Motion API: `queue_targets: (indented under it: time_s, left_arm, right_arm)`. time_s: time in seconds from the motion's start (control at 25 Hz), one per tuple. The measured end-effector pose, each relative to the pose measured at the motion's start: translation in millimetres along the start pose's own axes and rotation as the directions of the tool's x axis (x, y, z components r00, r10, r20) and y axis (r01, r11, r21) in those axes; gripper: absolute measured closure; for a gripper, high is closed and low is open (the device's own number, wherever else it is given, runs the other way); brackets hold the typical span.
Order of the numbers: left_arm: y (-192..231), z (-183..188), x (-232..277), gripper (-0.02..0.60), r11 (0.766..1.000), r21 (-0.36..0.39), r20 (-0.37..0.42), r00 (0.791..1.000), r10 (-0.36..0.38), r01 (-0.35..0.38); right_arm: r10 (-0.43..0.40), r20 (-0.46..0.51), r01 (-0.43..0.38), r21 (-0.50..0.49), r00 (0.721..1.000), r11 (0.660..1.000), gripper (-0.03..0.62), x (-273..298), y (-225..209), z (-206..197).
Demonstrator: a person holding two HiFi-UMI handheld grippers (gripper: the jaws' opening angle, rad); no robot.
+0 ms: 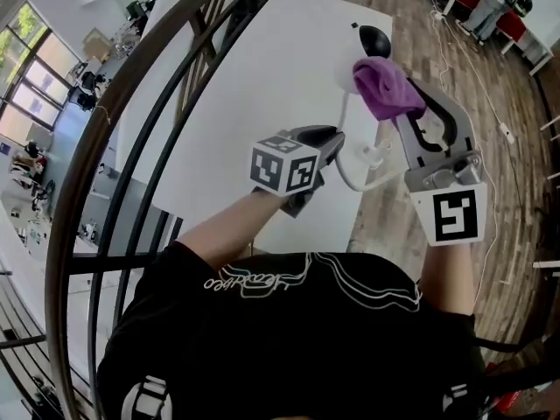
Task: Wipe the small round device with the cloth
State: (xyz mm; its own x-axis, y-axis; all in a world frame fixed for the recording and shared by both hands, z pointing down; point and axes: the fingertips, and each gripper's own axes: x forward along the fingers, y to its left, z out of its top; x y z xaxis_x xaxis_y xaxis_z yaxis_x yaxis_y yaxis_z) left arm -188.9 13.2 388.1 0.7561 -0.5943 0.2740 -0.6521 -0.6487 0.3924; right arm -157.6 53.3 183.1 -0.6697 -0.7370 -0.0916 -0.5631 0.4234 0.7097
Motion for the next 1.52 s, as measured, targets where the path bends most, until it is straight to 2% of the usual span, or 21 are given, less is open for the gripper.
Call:
queue_targets:
  time_s: [0.28, 0.4, 0.52, 0.68, 1.0, 1.52]
  left_arm:
    - [-9, 6, 7, 0.509, 0.998, -0.011, 0.0, 0.998, -0.061, 0.061]
    - [-12, 11, 9, 0.509, 0.997, -0.007, -0.003, 0.997, -0.078, 0.078]
    - [-10, 9, 7, 0.509, 0.995, -0.009, -0.003, 0.995, -0.096, 0.096]
    - [-7, 4, 3, 0.509, 0.993, -0.016, 0.005, 0.993, -0.119, 0.119]
    - [-15, 11, 15, 0.509, 0.988, -0.03, 0.016, 0.989, -0.149, 0.149]
    - [-8, 4, 15, 0.509, 0.986, -0.032, 0.03, 0.986, -0.165, 0.166]
  right_arm:
    - [-0.065, -0.019, 0.064, -0.043, 0.998, 0.997, 0.528, 16, -18, 24]
    - [-0.091, -0.041, 0.086, -0.126, 0.995, 0.988, 0.528, 25, -20, 31]
    - [-0.09, -0.108, 0.062, -0.241, 0.99, 0.969, 0.528, 36, -5, 27]
    - [-0.072, -0.129, 0.035, -0.266, 0.989, 0.963, 0.528, 49, 12, 25]
    - [-0.026, -0.159, -0.017, -0.261, 0.987, 0.965, 0.528, 58, 17, 0]
    - [0.053, -0.203, -0.095, -0.199, 0.978, 0.975, 0.528, 60, 60, -39]
